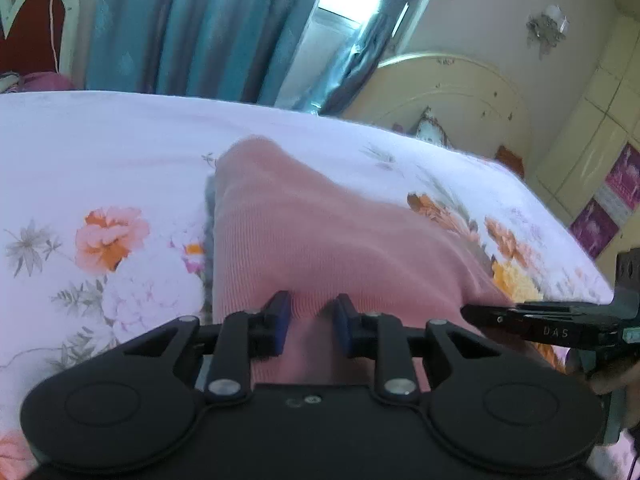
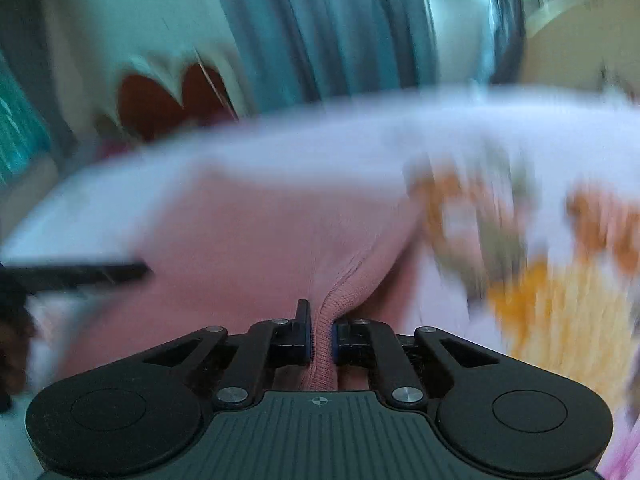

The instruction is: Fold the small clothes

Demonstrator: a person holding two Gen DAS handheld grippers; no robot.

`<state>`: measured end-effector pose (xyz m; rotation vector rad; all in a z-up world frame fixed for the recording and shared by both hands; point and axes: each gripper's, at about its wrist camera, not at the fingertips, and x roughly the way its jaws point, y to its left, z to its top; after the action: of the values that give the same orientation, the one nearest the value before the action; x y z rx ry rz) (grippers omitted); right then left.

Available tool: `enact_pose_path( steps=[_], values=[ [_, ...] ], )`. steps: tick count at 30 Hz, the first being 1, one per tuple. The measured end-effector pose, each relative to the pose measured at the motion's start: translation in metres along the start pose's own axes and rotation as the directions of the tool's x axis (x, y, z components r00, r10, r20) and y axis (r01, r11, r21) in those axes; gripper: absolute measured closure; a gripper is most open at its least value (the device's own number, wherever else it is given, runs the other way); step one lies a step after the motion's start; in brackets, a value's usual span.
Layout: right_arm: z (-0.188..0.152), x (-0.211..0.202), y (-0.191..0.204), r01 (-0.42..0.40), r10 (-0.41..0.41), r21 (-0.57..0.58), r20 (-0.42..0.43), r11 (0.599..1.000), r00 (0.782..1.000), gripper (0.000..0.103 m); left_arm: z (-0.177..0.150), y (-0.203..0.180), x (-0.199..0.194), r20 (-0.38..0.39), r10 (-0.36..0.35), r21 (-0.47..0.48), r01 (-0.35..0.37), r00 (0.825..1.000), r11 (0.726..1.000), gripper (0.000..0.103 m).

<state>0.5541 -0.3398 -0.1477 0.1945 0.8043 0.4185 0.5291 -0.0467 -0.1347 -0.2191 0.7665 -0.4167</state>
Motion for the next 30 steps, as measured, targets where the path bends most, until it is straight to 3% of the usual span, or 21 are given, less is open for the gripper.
enact_pose_path(
  steps=[9,11,17,22,27,29,30],
  values=[
    [0.013,-0.003,-0.01,-0.002,0.001,0.079,0.009,0.997,1.0,0.092,0.019,0.007,0.006,-0.009,-0.047,0.028,0.047,0.999,0.998,0.077],
    [0.008,-0.001,-0.008,0.039,-0.039,0.045,-0.008,0.998,0.999,0.093,0.02,0.003,0.013,-0.048,-0.031,0.045,0.033,0.998,0.998,0.077],
    [0.017,-0.013,-0.011,0.041,-0.041,0.135,-0.002,0.99,0.999,0.093,0.021,-0.006,0.003,-0.064,-0.026,0.082,0.032,0.998,0.996,0.078],
    [0.008,-0.061,0.007,0.044,-0.048,0.093,0.038,0.995,0.998,0.091,-0.012,-0.009,-0.045,-0.007,-0.101,0.073,0.101,0.995,0.992,0.078],
    [-0.025,-0.096,0.018,0.02,-0.021,0.138,0.012,0.99,1.0,0.09,-0.045,-0.005,-0.076,0.045,-0.08,-0.004,0.08,0.996,0.997,0.078],
    [-0.037,-0.098,0.02,0.02,-0.019,0.155,-0.005,0.988,1.0,0.085,-0.051,-0.003,-0.078,0.033,-0.065,-0.011,0.065,0.997,0.998,0.078],
    [-0.04,-0.097,0.021,0.025,-0.025,0.159,-0.008,0.987,1.0,0.063,-0.053,-0.003,-0.077,0.022,-0.06,-0.011,0.06,0.998,0.998,0.078]
  ],
)
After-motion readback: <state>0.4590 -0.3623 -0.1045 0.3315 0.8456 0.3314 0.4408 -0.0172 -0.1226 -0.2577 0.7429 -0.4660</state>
